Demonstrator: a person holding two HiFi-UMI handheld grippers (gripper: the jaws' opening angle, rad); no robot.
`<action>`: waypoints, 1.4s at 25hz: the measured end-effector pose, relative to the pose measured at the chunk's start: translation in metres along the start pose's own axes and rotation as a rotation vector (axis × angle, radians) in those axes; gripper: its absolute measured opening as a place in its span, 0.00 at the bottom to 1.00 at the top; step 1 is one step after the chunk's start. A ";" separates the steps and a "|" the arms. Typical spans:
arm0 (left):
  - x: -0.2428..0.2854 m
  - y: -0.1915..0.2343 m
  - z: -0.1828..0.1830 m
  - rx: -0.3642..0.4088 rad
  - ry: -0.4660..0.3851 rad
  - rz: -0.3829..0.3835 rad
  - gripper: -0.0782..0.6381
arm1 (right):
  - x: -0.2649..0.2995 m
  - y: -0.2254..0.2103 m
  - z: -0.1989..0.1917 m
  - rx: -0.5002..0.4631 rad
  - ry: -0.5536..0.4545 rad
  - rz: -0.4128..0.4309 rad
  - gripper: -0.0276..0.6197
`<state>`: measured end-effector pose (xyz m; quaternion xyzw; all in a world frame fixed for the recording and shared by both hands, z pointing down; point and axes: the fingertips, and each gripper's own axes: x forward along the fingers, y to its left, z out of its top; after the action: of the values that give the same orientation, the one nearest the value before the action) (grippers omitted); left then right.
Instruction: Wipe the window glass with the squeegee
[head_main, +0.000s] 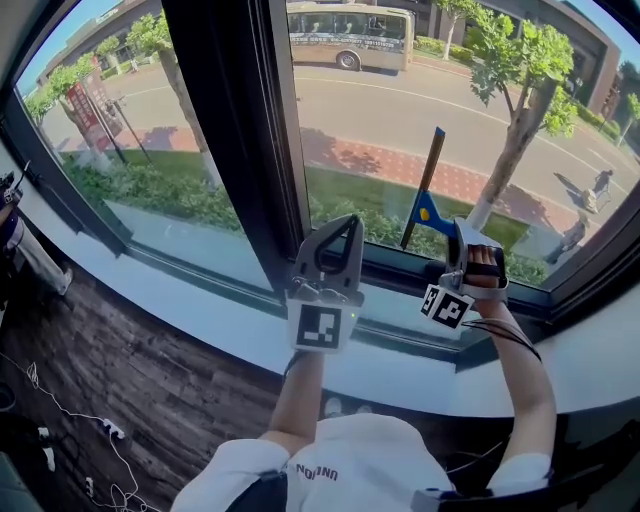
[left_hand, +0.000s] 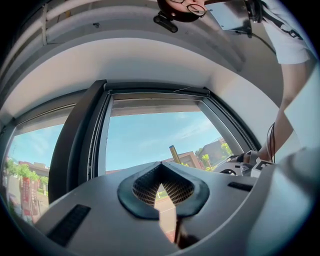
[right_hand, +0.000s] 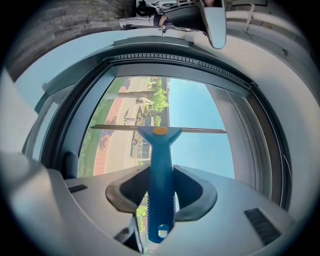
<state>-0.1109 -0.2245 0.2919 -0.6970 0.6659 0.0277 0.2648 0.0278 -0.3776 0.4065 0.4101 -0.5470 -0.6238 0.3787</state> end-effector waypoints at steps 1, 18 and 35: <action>0.002 -0.002 0.001 0.002 -0.002 -0.008 0.11 | -0.001 -0.001 -0.004 0.002 0.007 -0.001 0.27; 0.021 -0.030 -0.004 -0.001 -0.014 -0.085 0.11 | -0.020 -0.009 -0.067 0.033 0.088 -0.004 0.27; 0.039 -0.054 -0.006 -0.103 -0.051 -0.117 0.11 | -0.030 -0.007 -0.113 0.071 0.164 0.017 0.27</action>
<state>-0.0574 -0.2641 0.2999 -0.7463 0.6149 0.0640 0.2467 0.1436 -0.3909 0.3955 0.4686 -0.5394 -0.5650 0.4126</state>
